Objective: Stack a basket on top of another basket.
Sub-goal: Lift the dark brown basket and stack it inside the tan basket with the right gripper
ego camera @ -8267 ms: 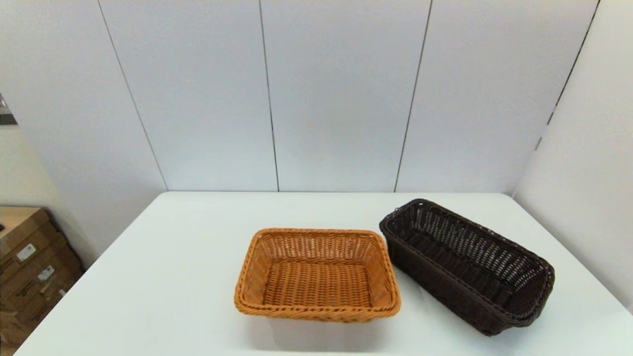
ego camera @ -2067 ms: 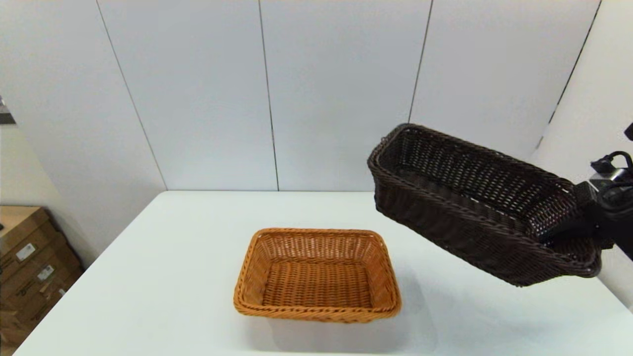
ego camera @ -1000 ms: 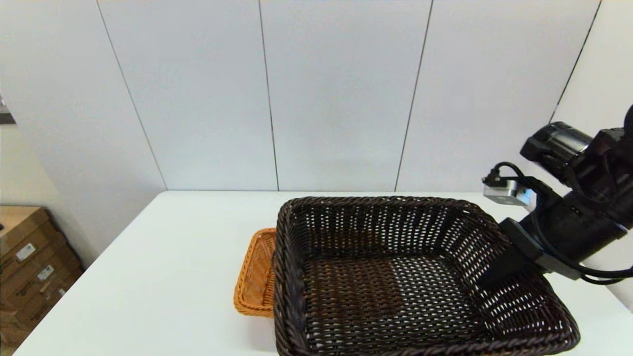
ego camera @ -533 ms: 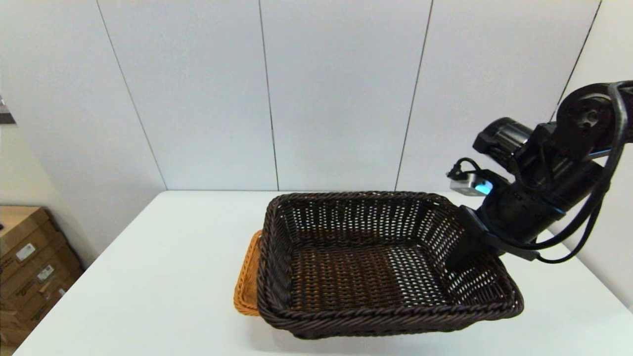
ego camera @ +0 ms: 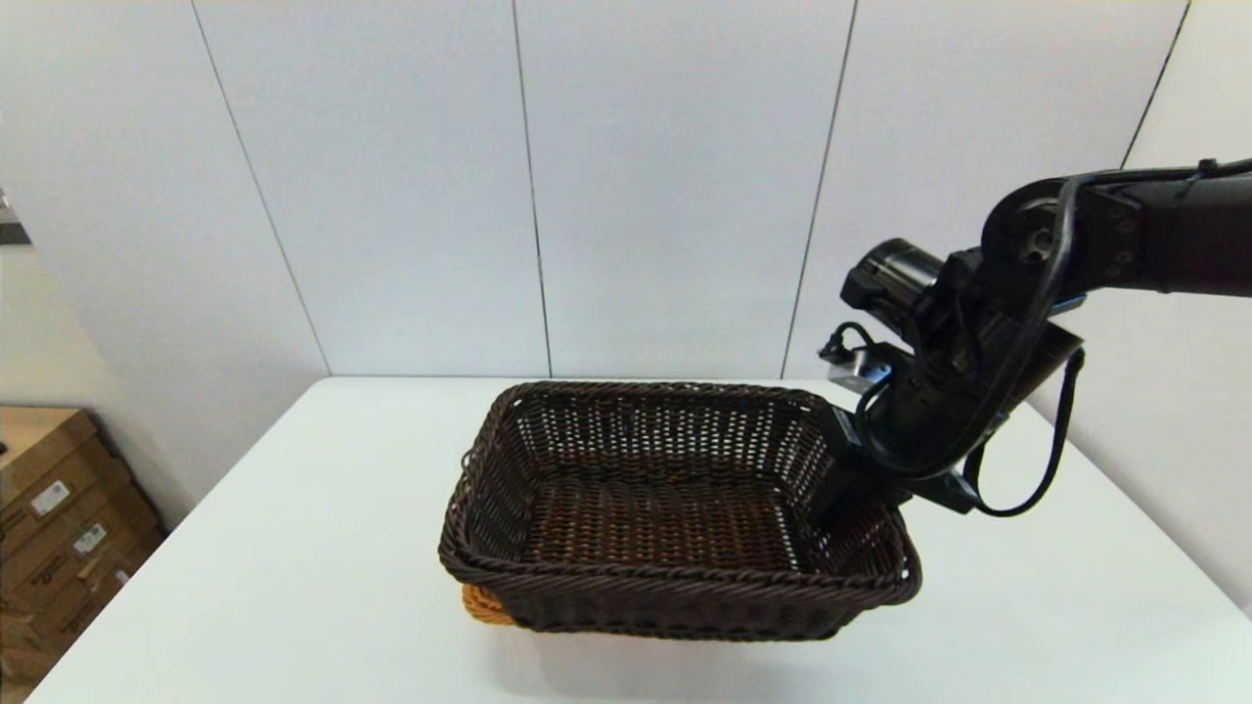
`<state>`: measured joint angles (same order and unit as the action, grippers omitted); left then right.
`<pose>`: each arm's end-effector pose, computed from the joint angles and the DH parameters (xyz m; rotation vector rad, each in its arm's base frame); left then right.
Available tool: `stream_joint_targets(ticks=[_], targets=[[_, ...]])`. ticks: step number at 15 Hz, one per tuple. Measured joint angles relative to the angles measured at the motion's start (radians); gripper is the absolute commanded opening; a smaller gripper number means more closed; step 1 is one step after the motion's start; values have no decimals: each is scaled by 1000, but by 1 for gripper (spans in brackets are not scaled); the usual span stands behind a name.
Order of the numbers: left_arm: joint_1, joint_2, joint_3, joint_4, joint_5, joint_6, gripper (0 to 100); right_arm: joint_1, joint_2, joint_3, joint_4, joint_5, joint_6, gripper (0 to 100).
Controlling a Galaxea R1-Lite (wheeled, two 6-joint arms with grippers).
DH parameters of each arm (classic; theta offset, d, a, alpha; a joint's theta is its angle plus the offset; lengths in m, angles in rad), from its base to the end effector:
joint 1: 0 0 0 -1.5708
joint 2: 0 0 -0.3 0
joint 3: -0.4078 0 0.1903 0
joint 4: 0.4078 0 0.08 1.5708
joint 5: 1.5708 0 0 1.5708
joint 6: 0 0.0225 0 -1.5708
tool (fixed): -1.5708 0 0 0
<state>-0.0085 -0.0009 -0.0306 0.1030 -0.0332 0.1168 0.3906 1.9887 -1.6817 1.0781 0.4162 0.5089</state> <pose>-0.0255 -0.0005 0.0733 0.1159 0.0690 -0.0458 0.3014 0.1339 0.1945 0.4173 1.5561 0.2953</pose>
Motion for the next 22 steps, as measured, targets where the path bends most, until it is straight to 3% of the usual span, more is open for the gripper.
stream_joint_targets(ticks=[5, 22], targets=[[0, 0, 0, 0, 0, 0, 100, 39, 63, -86, -1, -21, 91, 0], [0, 0, 0, -1, 0, 0, 100, 105, 186, -211, -16, -65, 142, 0]])
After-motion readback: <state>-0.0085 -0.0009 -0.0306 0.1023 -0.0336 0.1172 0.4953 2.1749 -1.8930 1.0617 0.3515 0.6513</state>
